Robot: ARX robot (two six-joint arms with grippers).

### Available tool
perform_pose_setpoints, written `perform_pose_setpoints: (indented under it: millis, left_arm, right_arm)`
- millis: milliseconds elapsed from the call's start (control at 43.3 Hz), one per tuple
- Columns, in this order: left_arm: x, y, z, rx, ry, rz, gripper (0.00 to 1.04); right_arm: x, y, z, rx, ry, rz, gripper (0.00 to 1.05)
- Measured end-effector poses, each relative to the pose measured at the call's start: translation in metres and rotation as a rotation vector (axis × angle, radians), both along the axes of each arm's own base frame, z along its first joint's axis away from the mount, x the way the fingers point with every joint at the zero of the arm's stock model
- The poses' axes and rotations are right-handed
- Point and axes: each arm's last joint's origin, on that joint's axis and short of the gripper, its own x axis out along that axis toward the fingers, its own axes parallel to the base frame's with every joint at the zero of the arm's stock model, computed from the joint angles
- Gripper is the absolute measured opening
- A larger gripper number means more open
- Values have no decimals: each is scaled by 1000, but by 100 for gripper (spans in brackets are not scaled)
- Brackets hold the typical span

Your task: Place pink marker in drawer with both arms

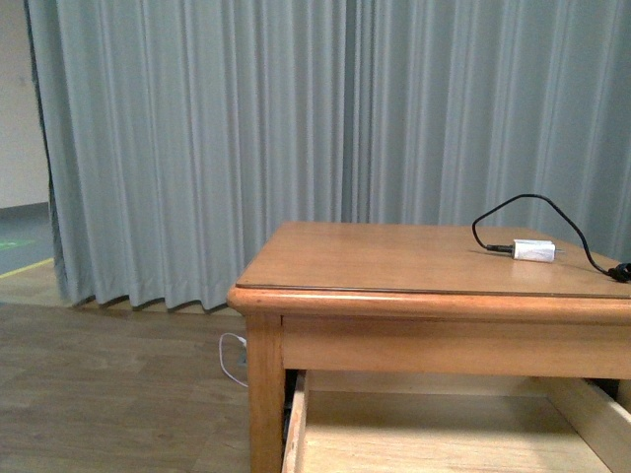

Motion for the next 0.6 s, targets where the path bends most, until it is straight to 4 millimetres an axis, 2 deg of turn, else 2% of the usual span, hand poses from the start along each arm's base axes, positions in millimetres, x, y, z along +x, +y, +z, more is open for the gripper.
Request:
perform_pose_setpoints:
  millis: [300, 416, 485, 531, 601]
  left_arm:
    - [0, 0, 1, -1, -10, 2, 5]
    - [-1, 0, 1, 0, -10, 2, 23]
    - [-1, 0, 1, 0, -10, 2, 34]
    - [-1, 0, 1, 0, -10, 1, 43]
    - [-1, 0, 1, 0, -10, 2, 57]
  right_arm:
    - [0, 0, 0, 0, 0, 0, 96]
    - [0, 4, -2, -81, -147, -148, 96]
    - [-1, 8, -1, -109, -157, -168, 96]
    - [0, 10, -4, -114, -112, -137, 96]
    - [6, 10, -17, -116, 47, -88, 96]
